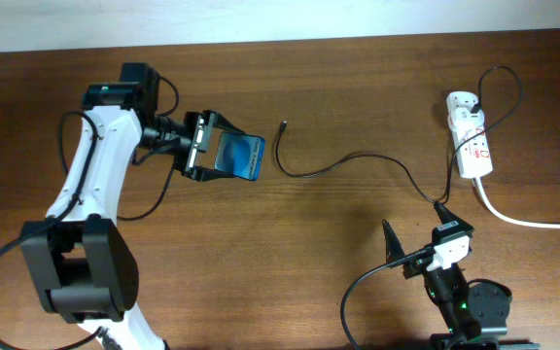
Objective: Plug charger to phone and switch on socket
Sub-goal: 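Lift the phone with the left gripper and tilt it upright toward center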
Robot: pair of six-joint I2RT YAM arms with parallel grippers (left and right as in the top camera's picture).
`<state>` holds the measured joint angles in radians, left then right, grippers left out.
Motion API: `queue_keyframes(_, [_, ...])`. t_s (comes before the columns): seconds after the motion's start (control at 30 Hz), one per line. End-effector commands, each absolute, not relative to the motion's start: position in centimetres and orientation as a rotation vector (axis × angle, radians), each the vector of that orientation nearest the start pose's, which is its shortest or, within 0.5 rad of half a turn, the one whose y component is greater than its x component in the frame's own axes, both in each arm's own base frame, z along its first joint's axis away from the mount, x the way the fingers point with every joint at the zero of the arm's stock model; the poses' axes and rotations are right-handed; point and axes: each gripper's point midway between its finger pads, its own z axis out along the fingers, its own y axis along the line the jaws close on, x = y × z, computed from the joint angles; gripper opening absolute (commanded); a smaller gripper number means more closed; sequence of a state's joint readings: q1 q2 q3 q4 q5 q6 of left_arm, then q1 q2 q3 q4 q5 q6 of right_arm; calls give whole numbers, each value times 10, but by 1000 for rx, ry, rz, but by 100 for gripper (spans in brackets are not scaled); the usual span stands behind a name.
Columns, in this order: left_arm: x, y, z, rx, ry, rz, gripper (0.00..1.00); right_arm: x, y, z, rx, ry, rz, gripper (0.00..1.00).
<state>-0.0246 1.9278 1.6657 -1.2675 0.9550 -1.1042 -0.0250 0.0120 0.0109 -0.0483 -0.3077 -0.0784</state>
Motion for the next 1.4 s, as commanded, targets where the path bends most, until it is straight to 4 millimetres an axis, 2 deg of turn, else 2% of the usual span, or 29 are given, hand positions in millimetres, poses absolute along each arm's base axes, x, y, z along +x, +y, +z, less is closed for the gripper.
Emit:
queue_keyframes(0.0, [368, -150, 213, -1668, 2754, -1734, 0, 239, 49, 162, -285, 1599, 188, 98])
queue_keyframes(0.33, [368, -156, 234, -1636, 2697, -1960, 0, 239, 49, 162, -285, 1599, 188, 98])
queue_keyframes(0.73, [368, -156, 233, -1632, 2699, -1950, 0, 239, 49, 162, -285, 1599, 188, 98])
queue_keyframes(1.0, [370, -137, 195, -1697, 2771, -1531, 0, 239, 49, 162, -285, 1599, 188, 98])
queue_keyframes(1.2, [368, -94, 151, -1749, 2796, -937, 0, 240, 45, 162, -269, 1601, 170, 98])
queue_keyframes(1.37, [367, -70, 136, -1745, 2778, -678, 0, 241, 43, 162, -257, 1604, 158, 98])
